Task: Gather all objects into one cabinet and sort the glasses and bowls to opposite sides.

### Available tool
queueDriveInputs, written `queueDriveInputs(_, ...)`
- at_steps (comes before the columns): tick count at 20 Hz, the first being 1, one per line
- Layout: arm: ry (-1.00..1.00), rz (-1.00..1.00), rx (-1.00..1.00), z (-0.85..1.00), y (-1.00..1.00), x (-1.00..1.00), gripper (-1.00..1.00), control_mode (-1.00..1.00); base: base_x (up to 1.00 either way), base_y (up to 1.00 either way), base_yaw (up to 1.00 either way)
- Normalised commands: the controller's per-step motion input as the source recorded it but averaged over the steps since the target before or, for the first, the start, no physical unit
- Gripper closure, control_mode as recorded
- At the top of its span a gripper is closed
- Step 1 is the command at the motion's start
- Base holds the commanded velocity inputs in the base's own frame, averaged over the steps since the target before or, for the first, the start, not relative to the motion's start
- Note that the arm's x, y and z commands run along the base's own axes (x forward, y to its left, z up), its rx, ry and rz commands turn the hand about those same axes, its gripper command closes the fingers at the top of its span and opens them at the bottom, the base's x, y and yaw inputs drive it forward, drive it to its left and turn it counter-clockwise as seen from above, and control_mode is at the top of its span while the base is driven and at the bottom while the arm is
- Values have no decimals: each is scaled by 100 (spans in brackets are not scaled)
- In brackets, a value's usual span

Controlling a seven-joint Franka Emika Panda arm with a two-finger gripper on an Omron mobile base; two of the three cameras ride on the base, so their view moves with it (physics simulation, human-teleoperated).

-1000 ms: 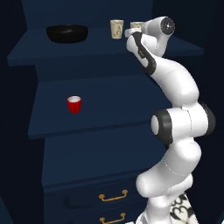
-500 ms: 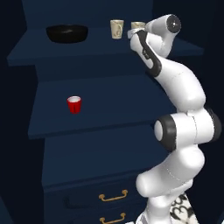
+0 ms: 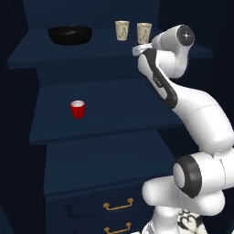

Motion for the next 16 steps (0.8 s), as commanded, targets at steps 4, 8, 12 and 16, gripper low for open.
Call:
queueDriveInputs(4,28,0,-14,-89,73,-100,-100,-100,0,0,0)
queueDriveInputs(8,36,0,-13,-100,96,-100,-100,-100,0,0,0)
queueDriveInputs(12,46,0,-19,-98,100,-64,-100,-100,0,0,0)
queueDriveInputs(16,38,1,-10,-66,100,-98,-100,-100,0,0,0)
